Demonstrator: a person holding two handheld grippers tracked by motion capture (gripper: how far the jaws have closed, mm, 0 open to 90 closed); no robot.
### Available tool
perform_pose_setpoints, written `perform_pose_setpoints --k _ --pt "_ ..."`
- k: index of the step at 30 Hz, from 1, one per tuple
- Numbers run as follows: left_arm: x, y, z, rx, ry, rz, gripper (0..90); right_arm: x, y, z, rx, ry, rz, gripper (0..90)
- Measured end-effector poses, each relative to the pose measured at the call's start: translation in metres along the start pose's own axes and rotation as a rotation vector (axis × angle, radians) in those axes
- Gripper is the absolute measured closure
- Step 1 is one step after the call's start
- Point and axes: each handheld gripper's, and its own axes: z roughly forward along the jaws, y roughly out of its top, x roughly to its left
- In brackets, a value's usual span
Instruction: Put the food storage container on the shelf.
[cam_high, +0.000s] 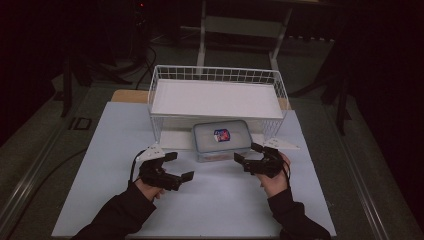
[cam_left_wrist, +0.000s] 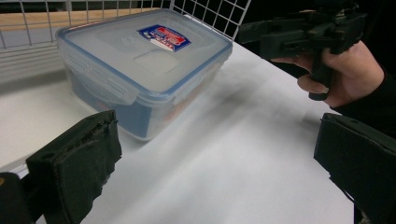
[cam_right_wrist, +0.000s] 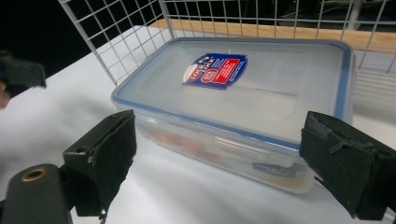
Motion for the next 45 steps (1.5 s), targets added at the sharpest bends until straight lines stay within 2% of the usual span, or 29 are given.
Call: perform_pose_setpoints --k 4,5,7,11,12,16,19,23,31,40,45 --pt "-0.003 -0.005 -0.004 -0.010 0.011 0.021 0.6 0.005 -0.002 0.003 0.016 0.011 0.003 17.6" --pt "-0.003 -0.006 -0.004 -0.008 0.010 0.021 0.6 0.005 -0.003 0.004 0.021 0.022 0.009 25.4" --pt "-0.002 -0.008 -0.004 -0.001 0.011 0.022 0.6 0.007 -0.005 0.005 0.021 0.028 0.014 31.0" --pt "0.000 -0.010 -0.004 -0.009 0.011 0.014 0.6 0.011 -0.010 0.010 0.055 0.021 -0.001 52.1" --pt "0.000 -0.011 -0.004 -0.012 0.012 0.020 0.6 0.011 -0.011 0.011 0.063 0.026 -0.008 59.7" --pt "-0.001 -0.012 -0.004 -0.010 0.017 0.040 0.6 0.012 -0.016 0.018 0.091 0.029 -0.007 80.4" --pt "-0.001 -0.013 -0.003 -0.013 0.020 0.042 0.6 0.015 -0.019 0.023 0.119 0.025 -0.013 89.8" --pt "-0.001 -0.015 -0.002 -0.013 0.023 0.040 0.6 0.016 -0.019 0.031 0.132 0.015 -0.015 90.0" --pt "-0.003 -0.017 0.000 -0.007 0.024 0.060 0.6 0.014 -0.019 0.048 0.154 -0.011 0.004 90.0" --pt "-0.002 -0.019 0.001 -0.011 0.028 0.054 0.6 0.010 -0.012 0.063 0.147 -0.028 0.015 90.0" --pt "-0.002 -0.019 0.001 -0.012 0.028 0.059 0.6 0.008 -0.007 0.073 0.130 -0.054 0.026 90.0"
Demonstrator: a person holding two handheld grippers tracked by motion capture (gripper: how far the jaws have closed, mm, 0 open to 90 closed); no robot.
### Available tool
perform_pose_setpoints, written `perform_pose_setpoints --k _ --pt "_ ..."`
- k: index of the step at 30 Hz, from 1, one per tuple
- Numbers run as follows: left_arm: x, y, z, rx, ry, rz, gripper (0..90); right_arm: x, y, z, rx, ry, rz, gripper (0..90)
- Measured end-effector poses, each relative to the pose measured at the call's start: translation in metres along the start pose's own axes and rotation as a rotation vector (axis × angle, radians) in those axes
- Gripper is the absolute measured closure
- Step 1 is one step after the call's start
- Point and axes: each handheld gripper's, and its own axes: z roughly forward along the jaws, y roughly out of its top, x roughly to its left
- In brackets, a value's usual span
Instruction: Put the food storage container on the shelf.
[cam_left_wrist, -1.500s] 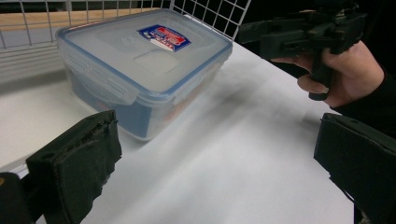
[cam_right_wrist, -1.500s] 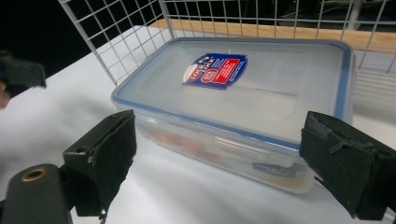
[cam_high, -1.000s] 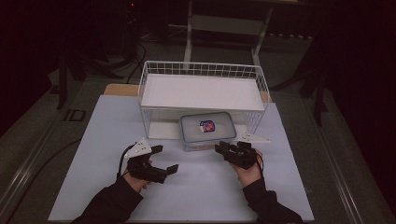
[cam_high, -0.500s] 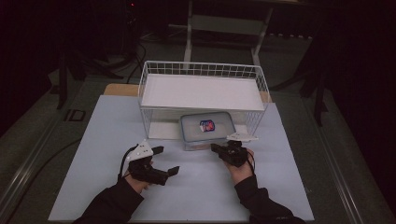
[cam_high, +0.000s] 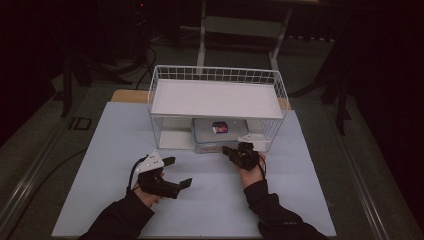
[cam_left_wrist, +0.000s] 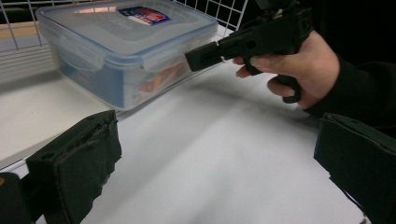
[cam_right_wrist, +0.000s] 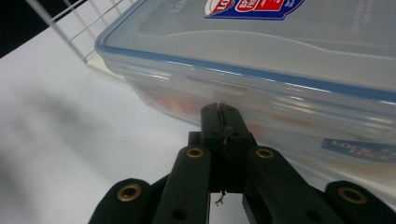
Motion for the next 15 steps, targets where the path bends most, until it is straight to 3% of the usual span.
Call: perform_pose_setpoints --k 15 --pt "-0.001 -0.001 -0.002 0.004 -0.008 0.019 0.6 -0.001 0.015 0.026 -0.023 -0.023 0.026 89.9"
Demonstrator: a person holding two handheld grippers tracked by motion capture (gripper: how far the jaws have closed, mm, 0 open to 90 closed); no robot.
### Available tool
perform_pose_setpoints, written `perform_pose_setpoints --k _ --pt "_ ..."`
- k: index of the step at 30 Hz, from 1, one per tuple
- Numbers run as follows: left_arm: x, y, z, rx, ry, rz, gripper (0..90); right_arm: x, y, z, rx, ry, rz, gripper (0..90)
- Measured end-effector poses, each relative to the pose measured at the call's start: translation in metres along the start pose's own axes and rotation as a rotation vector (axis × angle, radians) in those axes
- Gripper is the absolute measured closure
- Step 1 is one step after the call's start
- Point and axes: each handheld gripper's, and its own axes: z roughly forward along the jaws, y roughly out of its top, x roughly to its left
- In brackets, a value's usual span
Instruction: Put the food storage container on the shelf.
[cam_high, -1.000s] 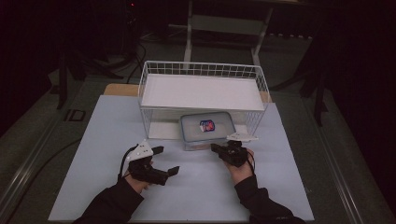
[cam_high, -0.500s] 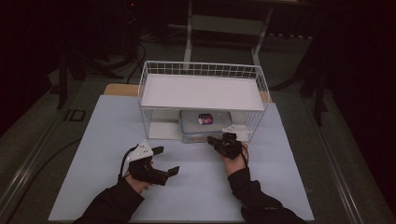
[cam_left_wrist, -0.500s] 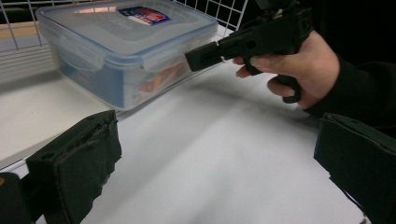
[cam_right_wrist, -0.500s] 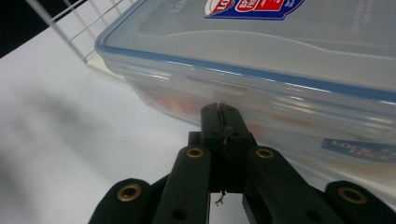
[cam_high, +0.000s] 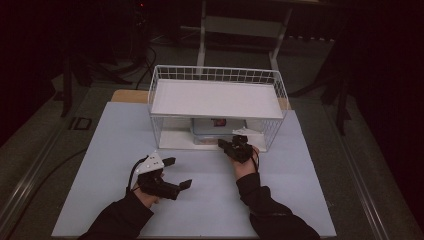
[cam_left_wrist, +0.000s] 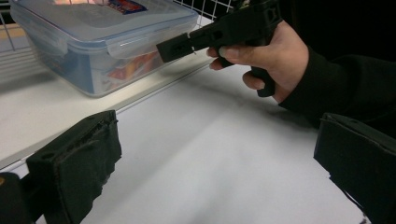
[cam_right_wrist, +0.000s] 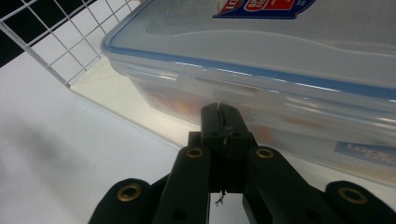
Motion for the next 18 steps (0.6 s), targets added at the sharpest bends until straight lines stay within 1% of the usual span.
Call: perform_pose_setpoints --k 2,4,7,11,13,16,18 --pt "0.000 0.000 0.000 -0.003 0.001 0.000 0.6 0.000 0.002 0.002 -0.001 -0.004 0.003 89.9" --pt "0.000 0.000 -0.001 -0.002 0.001 0.000 0.6 0.000 0.003 0.004 -0.008 -0.002 0.017 89.9" --pt "0.000 -0.001 0.000 0.001 0.001 -0.004 0.6 0.000 0.004 0.006 -0.007 -0.006 0.019 89.9" --pt "0.000 -0.001 0.000 -0.001 0.002 0.004 0.6 0.001 0.007 0.010 0.000 0.010 0.029 89.7" --pt "0.000 -0.001 0.000 0.002 0.002 0.001 0.6 0.003 0.007 0.012 0.005 0.012 0.013 88.7" --pt "0.000 -0.001 -0.001 0.004 0.004 0.001 0.6 0.004 0.006 0.011 0.001 0.017 0.013 88.1" --pt "0.000 0.000 -0.001 0.002 0.004 0.003 0.6 0.006 0.005 0.008 0.004 0.023 0.002 87.1"
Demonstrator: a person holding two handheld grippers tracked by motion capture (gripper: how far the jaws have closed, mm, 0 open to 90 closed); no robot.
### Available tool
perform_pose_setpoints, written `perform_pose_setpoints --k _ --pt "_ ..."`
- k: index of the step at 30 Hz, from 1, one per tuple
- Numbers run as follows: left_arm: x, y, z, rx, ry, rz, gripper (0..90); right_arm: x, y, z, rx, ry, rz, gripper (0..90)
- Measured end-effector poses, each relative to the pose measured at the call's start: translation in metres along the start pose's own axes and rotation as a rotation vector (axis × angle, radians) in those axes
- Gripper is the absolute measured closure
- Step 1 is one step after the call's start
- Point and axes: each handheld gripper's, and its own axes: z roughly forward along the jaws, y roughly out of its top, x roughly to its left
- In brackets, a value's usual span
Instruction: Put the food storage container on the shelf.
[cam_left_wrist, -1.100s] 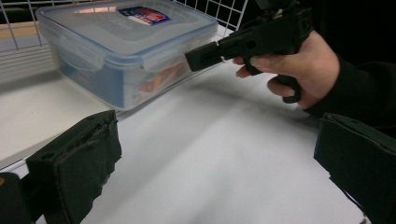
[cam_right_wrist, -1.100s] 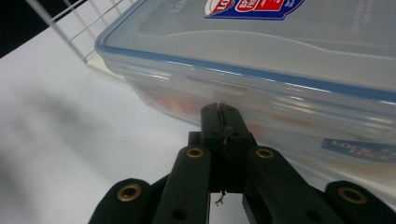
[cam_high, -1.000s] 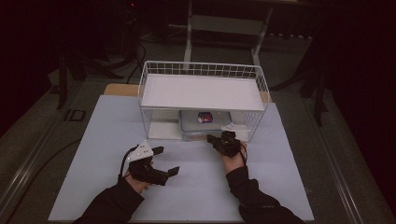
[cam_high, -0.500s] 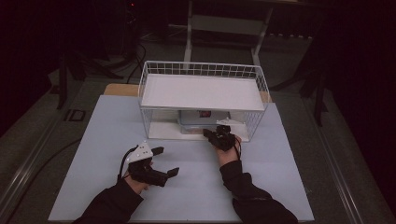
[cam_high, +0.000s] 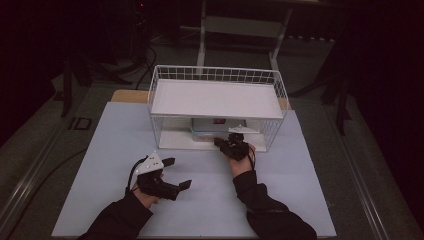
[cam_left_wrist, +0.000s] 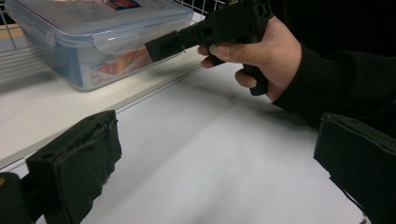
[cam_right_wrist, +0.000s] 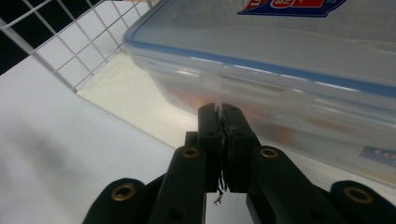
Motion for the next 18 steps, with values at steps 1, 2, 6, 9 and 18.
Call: perform_pose_setpoints --k 1,2,6,9,18 --pt "0.000 0.000 0.000 -0.001 0.001 0.003 0.6 0.001 0.000 -0.002 -0.003 0.001 -0.001 85.8" --pt "-0.001 0.001 -0.001 -0.002 0.001 0.004 0.6 0.002 0.000 -0.004 -0.005 0.003 -0.006 84.7" --pt "-0.002 0.001 -0.001 -0.006 -0.002 0.009 0.6 0.001 -0.001 -0.014 -0.018 0.007 -0.020 77.7" --pt "-0.003 0.001 0.000 -0.008 -0.004 0.008 0.6 0.001 -0.004 -0.020 -0.028 0.006 -0.041 63.6" --pt "-0.003 0.002 0.000 -0.009 0.000 0.008 0.6 0.000 -0.013 -0.038 -0.068 0.105 -0.071 19.3"
